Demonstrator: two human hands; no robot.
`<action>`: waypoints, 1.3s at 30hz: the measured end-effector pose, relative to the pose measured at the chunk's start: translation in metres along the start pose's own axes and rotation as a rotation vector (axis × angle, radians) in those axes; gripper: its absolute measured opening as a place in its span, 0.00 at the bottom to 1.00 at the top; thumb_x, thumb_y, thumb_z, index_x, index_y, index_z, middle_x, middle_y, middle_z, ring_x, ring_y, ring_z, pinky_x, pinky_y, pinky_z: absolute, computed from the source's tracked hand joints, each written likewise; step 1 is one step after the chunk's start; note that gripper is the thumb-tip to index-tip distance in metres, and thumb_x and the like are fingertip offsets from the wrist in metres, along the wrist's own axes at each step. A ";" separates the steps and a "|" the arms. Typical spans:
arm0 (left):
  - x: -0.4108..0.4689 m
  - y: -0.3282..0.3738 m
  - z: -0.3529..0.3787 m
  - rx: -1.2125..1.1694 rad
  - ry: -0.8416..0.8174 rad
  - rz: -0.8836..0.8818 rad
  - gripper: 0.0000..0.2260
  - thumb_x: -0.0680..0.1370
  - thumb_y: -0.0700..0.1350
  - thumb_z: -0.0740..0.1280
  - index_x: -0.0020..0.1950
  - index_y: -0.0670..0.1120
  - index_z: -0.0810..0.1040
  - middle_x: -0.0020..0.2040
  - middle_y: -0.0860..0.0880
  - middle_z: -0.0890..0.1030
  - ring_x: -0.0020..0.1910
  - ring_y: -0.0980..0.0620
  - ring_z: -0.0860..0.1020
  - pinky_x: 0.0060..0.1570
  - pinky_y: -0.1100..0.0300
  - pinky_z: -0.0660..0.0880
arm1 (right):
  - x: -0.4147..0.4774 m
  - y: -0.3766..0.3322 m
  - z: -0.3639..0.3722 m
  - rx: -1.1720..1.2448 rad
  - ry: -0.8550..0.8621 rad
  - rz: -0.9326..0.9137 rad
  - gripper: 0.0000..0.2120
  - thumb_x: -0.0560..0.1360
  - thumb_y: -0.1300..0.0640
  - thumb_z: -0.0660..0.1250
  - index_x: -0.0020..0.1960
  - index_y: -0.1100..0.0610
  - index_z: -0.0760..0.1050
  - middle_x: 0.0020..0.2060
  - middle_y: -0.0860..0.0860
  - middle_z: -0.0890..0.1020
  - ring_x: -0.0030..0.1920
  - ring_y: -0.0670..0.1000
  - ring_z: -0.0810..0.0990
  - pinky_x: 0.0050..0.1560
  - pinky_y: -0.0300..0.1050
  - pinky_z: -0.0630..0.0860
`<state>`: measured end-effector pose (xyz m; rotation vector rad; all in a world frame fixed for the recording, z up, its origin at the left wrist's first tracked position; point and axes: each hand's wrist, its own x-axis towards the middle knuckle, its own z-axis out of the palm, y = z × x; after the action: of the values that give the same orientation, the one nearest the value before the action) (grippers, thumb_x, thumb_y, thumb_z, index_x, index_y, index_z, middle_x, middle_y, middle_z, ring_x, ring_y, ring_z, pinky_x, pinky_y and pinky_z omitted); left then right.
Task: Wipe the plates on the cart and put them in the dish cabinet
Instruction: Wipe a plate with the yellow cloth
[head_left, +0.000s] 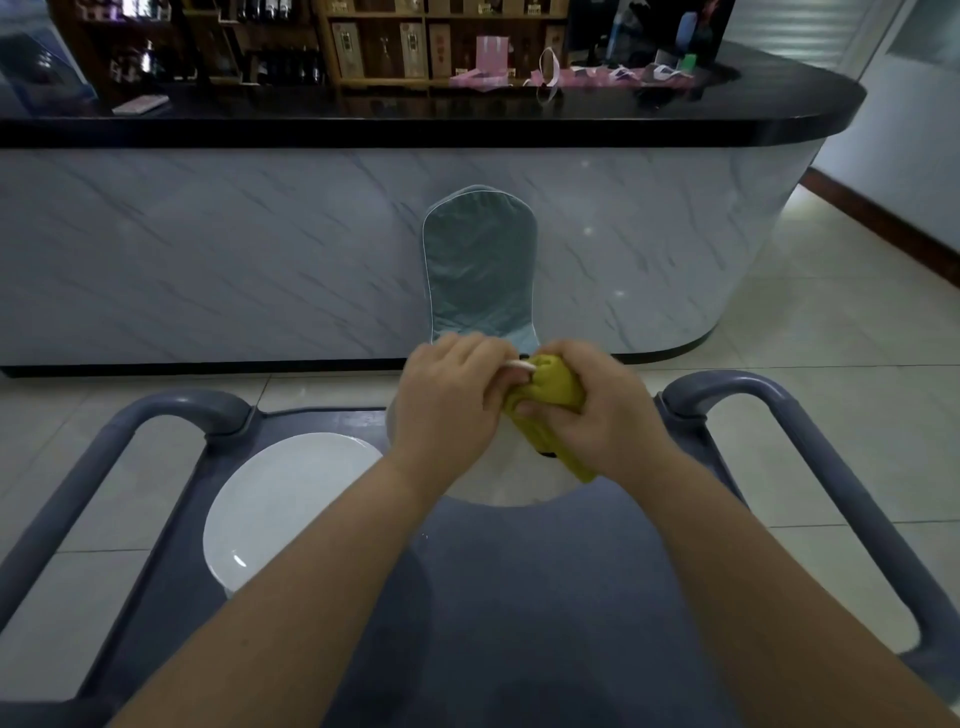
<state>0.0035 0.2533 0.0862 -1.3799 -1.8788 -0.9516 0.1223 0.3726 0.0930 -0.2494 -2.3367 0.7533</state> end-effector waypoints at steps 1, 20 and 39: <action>0.009 -0.002 -0.005 -0.014 0.030 0.000 0.10 0.79 0.50 0.66 0.44 0.45 0.80 0.40 0.50 0.80 0.39 0.47 0.76 0.39 0.53 0.70 | 0.005 -0.003 -0.006 0.041 0.015 -0.001 0.22 0.68 0.42 0.72 0.55 0.54 0.77 0.45 0.44 0.78 0.44 0.44 0.75 0.45 0.32 0.70; -0.057 0.007 -0.024 -1.654 -0.105 -1.990 0.28 0.78 0.59 0.64 0.61 0.34 0.74 0.59 0.35 0.79 0.57 0.37 0.79 0.49 0.40 0.80 | -0.058 0.040 0.037 -0.397 0.191 -0.425 0.12 0.78 0.53 0.69 0.57 0.57 0.74 0.48 0.55 0.83 0.44 0.57 0.79 0.44 0.50 0.75; -0.089 -0.009 -0.018 -1.520 -0.156 -1.535 0.15 0.79 0.37 0.61 0.66 0.44 0.72 0.60 0.43 0.81 0.56 0.42 0.81 0.50 0.43 0.80 | -0.001 0.005 0.045 -0.173 0.268 0.182 0.23 0.70 0.54 0.76 0.60 0.57 0.71 0.50 0.54 0.78 0.50 0.52 0.72 0.53 0.48 0.70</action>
<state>0.0201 0.1901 0.0222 -0.0599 -2.0813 -3.5027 0.0944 0.3559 0.0617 -0.6079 -2.1419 0.5626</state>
